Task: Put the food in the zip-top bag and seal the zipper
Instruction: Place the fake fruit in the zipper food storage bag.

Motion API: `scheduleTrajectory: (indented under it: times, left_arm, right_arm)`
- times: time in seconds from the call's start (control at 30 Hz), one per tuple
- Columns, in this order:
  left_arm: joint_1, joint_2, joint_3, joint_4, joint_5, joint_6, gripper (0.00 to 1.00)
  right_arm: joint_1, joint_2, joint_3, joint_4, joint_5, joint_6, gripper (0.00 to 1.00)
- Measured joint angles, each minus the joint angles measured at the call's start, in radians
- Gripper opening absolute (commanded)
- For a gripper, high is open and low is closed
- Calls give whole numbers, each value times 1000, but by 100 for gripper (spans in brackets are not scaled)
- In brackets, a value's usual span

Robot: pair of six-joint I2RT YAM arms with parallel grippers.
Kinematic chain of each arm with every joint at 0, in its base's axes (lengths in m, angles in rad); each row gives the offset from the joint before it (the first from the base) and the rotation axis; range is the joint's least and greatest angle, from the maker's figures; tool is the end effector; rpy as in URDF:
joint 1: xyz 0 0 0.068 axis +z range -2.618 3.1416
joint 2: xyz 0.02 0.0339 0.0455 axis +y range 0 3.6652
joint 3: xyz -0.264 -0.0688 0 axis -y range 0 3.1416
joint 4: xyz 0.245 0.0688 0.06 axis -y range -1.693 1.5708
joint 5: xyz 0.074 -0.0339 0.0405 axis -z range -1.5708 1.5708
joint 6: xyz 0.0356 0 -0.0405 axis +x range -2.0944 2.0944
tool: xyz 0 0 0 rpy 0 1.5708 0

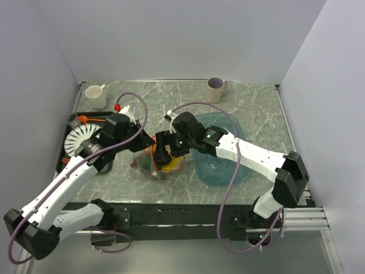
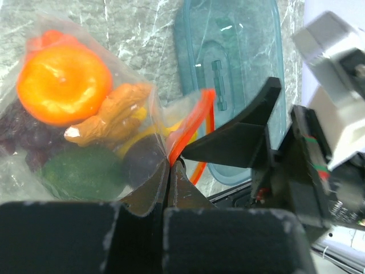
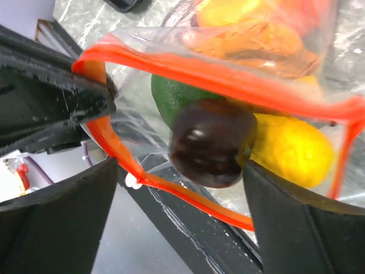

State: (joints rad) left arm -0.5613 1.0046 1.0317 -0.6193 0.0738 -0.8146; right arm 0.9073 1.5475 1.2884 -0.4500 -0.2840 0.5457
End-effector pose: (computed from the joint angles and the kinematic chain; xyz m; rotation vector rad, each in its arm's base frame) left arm 0.1785 -0.1153 0.3418 -0.2450 2.2808 -0.8408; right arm 0.2066 0.2804 0.3022 -0.6070 2.4131 1.0234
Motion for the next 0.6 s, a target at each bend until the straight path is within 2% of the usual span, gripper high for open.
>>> scheduleTrajectory:
  times: [0.27,0.4,0.6]
  left_arm:
    - [0,-19,0,-19,-21,-5,1]
    - [0,-26,0,-29,-29,-11,1]
    - [0,-27,0,-30,-30,-14,1]
  right_arm:
    - [-3,-85,37,-118,187,-11,100]
    - [-18,-151,11,-152,285,14,95]
    - [-24,-217,-109,-154,309,69,75]
